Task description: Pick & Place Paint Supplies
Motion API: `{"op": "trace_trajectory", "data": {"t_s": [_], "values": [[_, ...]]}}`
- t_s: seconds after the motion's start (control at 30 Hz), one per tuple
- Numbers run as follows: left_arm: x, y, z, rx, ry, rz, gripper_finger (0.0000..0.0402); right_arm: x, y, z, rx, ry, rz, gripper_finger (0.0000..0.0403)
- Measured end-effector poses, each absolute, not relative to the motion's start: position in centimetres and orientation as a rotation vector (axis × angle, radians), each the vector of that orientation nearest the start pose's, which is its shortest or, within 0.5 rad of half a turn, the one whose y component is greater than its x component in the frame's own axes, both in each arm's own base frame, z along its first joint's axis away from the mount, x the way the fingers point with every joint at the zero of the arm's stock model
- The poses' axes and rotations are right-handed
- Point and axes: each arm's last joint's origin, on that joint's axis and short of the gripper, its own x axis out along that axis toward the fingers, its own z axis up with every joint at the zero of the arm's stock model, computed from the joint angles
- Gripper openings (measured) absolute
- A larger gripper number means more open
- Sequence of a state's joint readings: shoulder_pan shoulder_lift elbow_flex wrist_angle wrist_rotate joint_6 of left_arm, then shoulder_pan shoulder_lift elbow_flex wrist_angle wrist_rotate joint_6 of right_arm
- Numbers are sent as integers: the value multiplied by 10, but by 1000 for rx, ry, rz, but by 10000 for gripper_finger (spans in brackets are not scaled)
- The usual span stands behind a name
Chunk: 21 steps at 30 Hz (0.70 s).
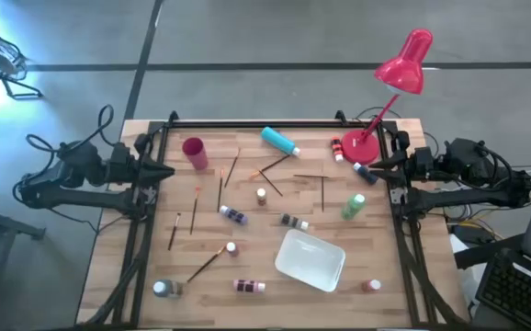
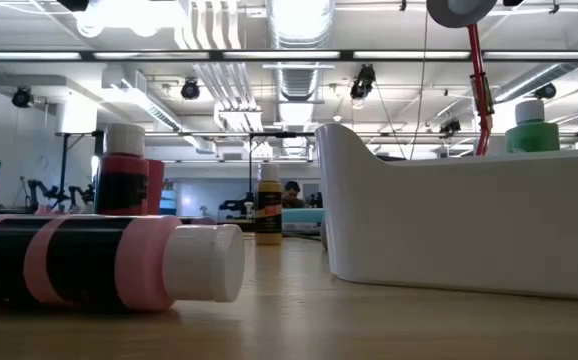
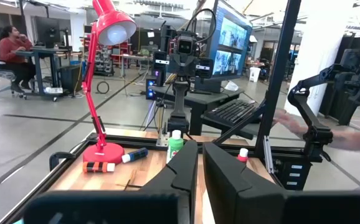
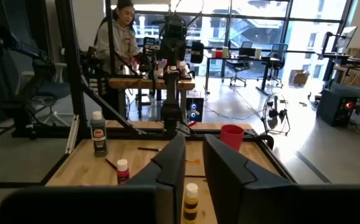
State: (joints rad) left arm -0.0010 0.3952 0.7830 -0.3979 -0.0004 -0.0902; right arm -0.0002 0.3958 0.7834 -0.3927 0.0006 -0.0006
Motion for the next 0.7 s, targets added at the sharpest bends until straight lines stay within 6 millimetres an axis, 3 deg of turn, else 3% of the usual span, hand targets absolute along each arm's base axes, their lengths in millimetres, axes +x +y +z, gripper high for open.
{"op": "trace_trajectory", "data": {"t_s": [0.23, 0.7], "values": [[77, 0, 352, -90, 10, 0, 32, 77, 0, 353, -1, 4, -1, 44], [77, 0, 352, -90, 10, 1, 32, 77, 0, 353, -5, 2, -1, 88]]}}
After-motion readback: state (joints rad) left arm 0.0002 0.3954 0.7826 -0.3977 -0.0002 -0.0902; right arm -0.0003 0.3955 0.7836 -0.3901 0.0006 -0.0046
